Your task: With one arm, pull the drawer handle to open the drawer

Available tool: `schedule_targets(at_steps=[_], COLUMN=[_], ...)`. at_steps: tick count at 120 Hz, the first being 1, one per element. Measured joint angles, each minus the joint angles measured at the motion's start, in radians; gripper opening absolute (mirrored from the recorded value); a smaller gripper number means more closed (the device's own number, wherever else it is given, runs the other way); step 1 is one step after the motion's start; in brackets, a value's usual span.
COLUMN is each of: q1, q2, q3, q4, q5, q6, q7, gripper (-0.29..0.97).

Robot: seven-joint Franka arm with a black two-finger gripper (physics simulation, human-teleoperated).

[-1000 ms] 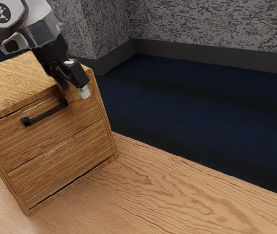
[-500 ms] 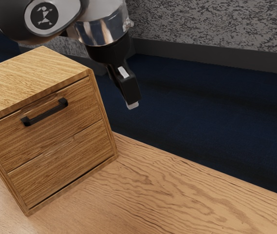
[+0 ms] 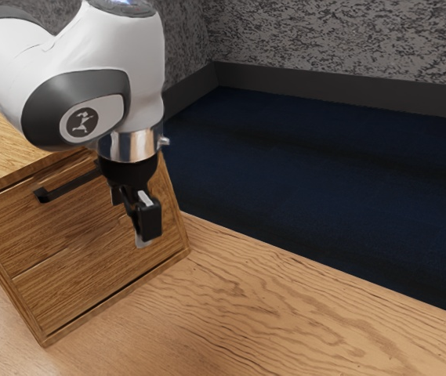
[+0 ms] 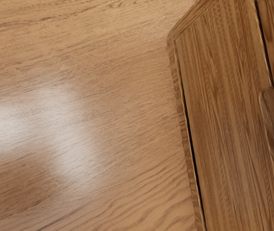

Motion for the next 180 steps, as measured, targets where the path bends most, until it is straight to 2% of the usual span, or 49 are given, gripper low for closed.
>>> schedule_targets(at_steps=[38, 54, 66, 92, 134, 180], q1=[-0.001, -0.005, -0.018, -0.021, -0.027, -0.035], q2=[-0.021, -0.075, -0.119, -0.207, -0.129, -0.066], q3=[0.032, 0.058, 0.084, 0.142, 0.16, 0.14], q4=[-0.001, 0.001, -0.013, -0.097, -0.099, -0.069], q5=[0.156, 0.19, 0.189, 0.139, 0.128, 0.062], q6=[-0.01, -0.011, -0.004, 0.034, 0.056, 0.104], q7=[0.0, 0.0, 0.0, 0.0, 0.0, 0.0], gripper=[0.68, 0.68, 0.68, 0.68, 0.68, 0.68])
